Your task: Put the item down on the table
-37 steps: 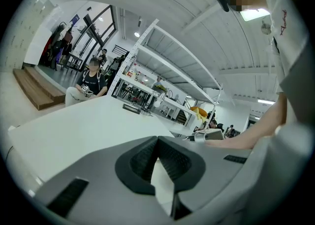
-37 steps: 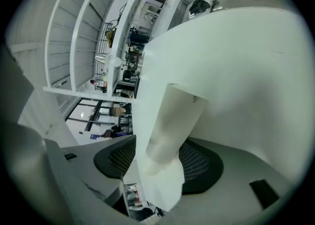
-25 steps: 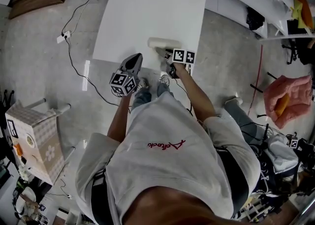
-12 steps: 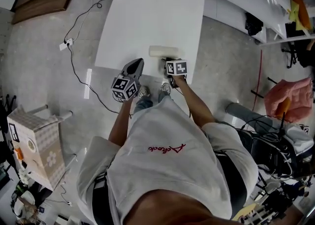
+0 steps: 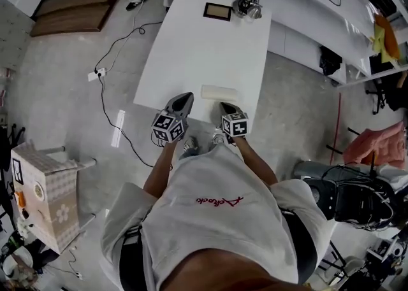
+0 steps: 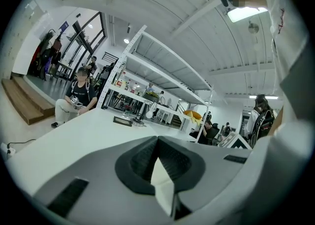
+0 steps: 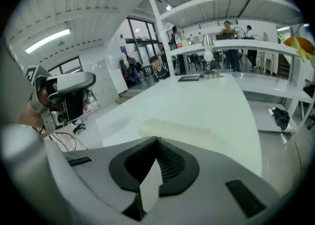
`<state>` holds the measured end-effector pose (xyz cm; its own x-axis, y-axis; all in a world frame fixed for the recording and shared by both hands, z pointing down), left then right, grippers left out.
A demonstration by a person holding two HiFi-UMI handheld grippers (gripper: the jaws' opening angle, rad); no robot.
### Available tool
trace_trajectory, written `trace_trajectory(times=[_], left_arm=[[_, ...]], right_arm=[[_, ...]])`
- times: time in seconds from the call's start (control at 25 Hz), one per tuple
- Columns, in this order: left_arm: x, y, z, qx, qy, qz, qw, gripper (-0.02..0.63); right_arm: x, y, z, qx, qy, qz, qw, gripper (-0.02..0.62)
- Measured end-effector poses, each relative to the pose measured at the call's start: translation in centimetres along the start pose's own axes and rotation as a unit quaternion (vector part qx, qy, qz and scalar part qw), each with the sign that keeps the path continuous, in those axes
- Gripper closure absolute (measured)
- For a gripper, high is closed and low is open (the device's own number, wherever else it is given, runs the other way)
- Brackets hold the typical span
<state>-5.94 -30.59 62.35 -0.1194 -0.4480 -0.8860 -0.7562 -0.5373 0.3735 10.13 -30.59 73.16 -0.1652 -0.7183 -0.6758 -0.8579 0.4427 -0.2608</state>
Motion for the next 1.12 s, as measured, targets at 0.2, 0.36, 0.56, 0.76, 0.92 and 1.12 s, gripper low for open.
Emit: trace_trajectory(times=[0.2, 0.36, 0.56, 0.76, 0.92, 1.12], left_arm=[[1.0, -0.2, -0.3, -0.012, -0.007, -0.011, 0.9998, 0.588], [1.7, -0.5, 0.0, -0.022, -0.009, -0.023, 0.9995, 0.586], [1.7, -0.3, 1.0, -0.037, -0.007, -0.035, 0.9987, 0.587], [2.0, -0.1, 2.3, -0.051, -0.007, -0.050, 0.9974, 0.587], [2.5, 0.1, 3.4, -0.050, -0.012, -0.058, 0.9970, 0.587], [2.4, -0.8, 4.8, -0.038, -0.022, -0.061, 0.9971, 0.586]], right_arm=[[3.5, 1.5, 1.2, -0.006, -0.062, 0.027, 0.998, 0.595], [5.9, 2.7, 2.1, -0.007, -0.097, 0.041, 0.994, 0.595], [7.6, 4.3, 3.2, -0.017, -0.134, 0.029, 0.990, 0.595], [8.5, 5.9, 4.4, -0.036, -0.163, 0.030, 0.986, 0.595], [8.8, 7.1, 5.3, -0.040, -0.180, 0.033, 0.982, 0.596], [8.6, 8.0, 6.7, -0.037, -0.194, 0.041, 0.979, 0.597]])
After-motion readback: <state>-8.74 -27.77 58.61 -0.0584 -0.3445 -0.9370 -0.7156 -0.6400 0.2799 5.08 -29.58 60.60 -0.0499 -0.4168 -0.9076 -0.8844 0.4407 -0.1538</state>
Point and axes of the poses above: the fingertips, and each gripper's own axes: z backward along the fingers, y to its left, x out of its top, the point moved 3 cm from there along z, backward along the fingers, and after that the axes turned 7 degrees about y, right-handed, at the moved point
